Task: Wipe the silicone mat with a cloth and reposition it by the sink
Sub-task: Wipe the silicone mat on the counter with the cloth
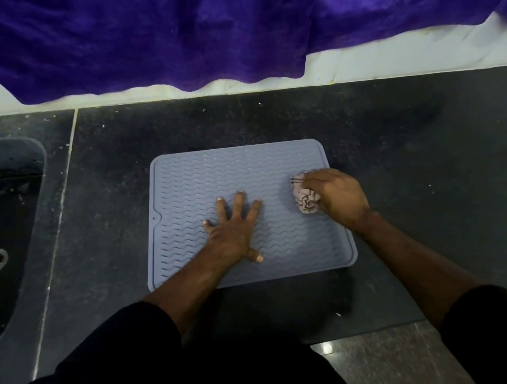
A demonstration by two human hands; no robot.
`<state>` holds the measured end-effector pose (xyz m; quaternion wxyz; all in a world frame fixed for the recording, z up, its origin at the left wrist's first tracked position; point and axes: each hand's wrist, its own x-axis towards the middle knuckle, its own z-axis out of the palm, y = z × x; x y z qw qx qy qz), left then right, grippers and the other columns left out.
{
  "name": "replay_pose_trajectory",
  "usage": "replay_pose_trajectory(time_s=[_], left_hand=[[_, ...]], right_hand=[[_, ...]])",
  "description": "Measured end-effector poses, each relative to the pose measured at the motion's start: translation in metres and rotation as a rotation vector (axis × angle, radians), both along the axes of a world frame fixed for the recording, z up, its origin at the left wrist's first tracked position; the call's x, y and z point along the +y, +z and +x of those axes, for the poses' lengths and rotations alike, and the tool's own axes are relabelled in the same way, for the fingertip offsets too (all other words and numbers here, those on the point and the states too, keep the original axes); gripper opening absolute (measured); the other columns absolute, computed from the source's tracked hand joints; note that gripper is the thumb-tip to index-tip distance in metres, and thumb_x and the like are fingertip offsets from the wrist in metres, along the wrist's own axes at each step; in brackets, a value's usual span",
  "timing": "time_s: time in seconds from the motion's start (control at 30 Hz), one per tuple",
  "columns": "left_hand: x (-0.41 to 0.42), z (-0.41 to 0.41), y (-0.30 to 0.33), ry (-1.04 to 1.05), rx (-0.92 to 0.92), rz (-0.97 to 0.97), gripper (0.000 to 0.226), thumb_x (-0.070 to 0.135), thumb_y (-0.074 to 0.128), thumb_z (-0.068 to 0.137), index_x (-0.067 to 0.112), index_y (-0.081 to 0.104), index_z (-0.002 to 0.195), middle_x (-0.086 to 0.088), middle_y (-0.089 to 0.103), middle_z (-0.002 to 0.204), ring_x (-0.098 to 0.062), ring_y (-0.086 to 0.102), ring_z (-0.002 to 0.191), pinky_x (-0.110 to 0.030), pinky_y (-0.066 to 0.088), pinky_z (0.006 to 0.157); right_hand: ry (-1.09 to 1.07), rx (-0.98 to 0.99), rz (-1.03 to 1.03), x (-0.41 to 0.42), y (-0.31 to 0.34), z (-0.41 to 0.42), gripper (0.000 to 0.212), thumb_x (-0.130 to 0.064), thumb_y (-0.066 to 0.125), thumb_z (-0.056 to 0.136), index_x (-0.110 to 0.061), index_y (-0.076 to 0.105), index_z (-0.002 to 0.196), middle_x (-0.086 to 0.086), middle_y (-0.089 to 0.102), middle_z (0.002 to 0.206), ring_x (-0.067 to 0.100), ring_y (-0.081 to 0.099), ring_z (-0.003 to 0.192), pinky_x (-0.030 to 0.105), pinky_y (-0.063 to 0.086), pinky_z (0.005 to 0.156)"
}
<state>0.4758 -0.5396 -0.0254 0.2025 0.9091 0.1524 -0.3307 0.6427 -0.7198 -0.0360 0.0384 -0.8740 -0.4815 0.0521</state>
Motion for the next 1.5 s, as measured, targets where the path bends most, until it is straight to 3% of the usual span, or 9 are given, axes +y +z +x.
replay_pose_trajectory(time_s=[0.13, 0.37, 0.57, 0.77, 0.97, 1.2, 1.27, 1.37, 1.5], left_hand=[[0.0, 0.0, -0.003, 0.002, 0.005, 0.014, 0.124, 0.042, 0.079, 0.072, 0.035, -0.017, 0.15, -0.001, -0.038, 0.152, -0.042, -0.029, 0.139, -0.072, 0.006, 0.108], [0.001, -0.001, -0.006, 0.008, -0.011, 0.008, 0.124, 0.043, 0.079, 0.072, 0.037, -0.017, 0.149, 0.0, -0.037, 0.153, -0.041, -0.029, 0.139, -0.072, 0.006, 0.108], [0.002, 0.0, -0.011, 0.004, -0.013, 0.011, 0.125, 0.044, 0.08, 0.07, 0.037, -0.017, 0.149, 0.001, -0.038, 0.152, -0.041, -0.03, 0.139, -0.072, 0.005, 0.108], [0.003, -0.001, -0.012, 0.007, -0.016, 0.001, 0.126, 0.043, 0.08, 0.071, 0.037, -0.018, 0.149, 0.002, -0.039, 0.151, -0.04, -0.031, 0.138, -0.072, 0.004, 0.108], [0.003, -0.001, -0.016, 0.01, -0.026, 0.001, 0.126, 0.043, 0.081, 0.07, 0.038, -0.018, 0.149, 0.002, -0.04, 0.151, -0.039, -0.032, 0.138, -0.072, 0.004, 0.108], [0.003, -0.004, -0.018, 0.02, -0.04, -0.017, 0.125, 0.043, 0.08, 0.071, 0.039, -0.02, 0.148, 0.003, -0.041, 0.15, -0.038, -0.034, 0.137, -0.071, 0.0, 0.108], [0.003, -0.004, -0.017, 0.018, -0.037, -0.019, 0.125, 0.043, 0.08, 0.072, 0.039, -0.02, 0.148, 0.003, -0.041, 0.15, -0.038, -0.034, 0.137, -0.07, -0.001, 0.108], [0.003, -0.004, -0.015, 0.025, -0.032, -0.015, 0.125, 0.042, 0.08, 0.072, 0.039, -0.02, 0.148, 0.003, -0.041, 0.15, -0.038, -0.034, 0.137, -0.071, 0.0, 0.109], [0.003, -0.005, -0.013, 0.021, -0.033, -0.021, 0.123, 0.043, 0.079, 0.073, 0.039, -0.019, 0.148, 0.002, -0.04, 0.151, -0.038, -0.033, 0.138, -0.071, 0.001, 0.109]], right_hand=[[0.087, 0.052, -0.054, 0.01, -0.009, -0.014, 0.054, -0.019, 0.063, 0.087, -0.022, 0.046, 0.138, 0.001, 0.038, 0.15, 0.023, 0.029, 0.141, 0.038, 0.021, 0.116], [-0.046, -0.008, -0.046, -0.002, 0.006, 0.012, 0.043, -0.026, 0.064, 0.085, -0.017, 0.058, 0.127, 0.009, 0.06, 0.13, 0.029, 0.053, 0.12, 0.04, 0.043, 0.102], [0.119, 0.076, -0.105, 0.0, -0.013, -0.005, 0.052, -0.024, 0.054, 0.093, -0.028, 0.039, 0.142, -0.005, 0.03, 0.153, 0.02, 0.022, 0.144, 0.036, 0.017, 0.119], [-0.009, 0.014, -0.039, -0.018, -0.001, 0.019, 0.047, -0.023, 0.071, 0.08, -0.016, 0.06, 0.125, 0.009, 0.06, 0.131, 0.027, 0.053, 0.123, 0.04, 0.04, 0.106], [0.092, 0.017, -0.009, -0.015, -0.009, -0.006, 0.051, -0.017, 0.069, 0.083, -0.018, 0.055, 0.132, 0.004, 0.05, 0.141, 0.026, 0.042, 0.134, 0.036, 0.027, 0.113], [-0.084, 0.005, -0.075, -0.006, 0.013, 0.016, 0.039, -0.029, 0.066, 0.084, -0.016, 0.062, 0.12, 0.009, 0.064, 0.122, 0.027, 0.058, 0.113, 0.04, 0.046, 0.096], [-0.008, 0.02, 0.033, 0.006, 0.008, 0.005, 0.041, -0.024, 0.067, 0.084, -0.015, 0.061, 0.123, 0.01, 0.061, 0.129, 0.028, 0.054, 0.121, 0.04, 0.04, 0.104], [0.127, 0.06, -0.034, 0.014, -0.003, -0.01, 0.048, -0.021, 0.061, 0.089, -0.021, 0.051, 0.135, 0.001, 0.045, 0.145, 0.023, 0.036, 0.138, 0.037, 0.025, 0.114], [0.055, 0.062, 0.0, 0.002, -0.003, 0.005, 0.044, -0.025, 0.061, 0.088, -0.016, 0.056, 0.131, 0.008, 0.054, 0.137, 0.026, 0.047, 0.13, 0.038, 0.032, 0.111]])
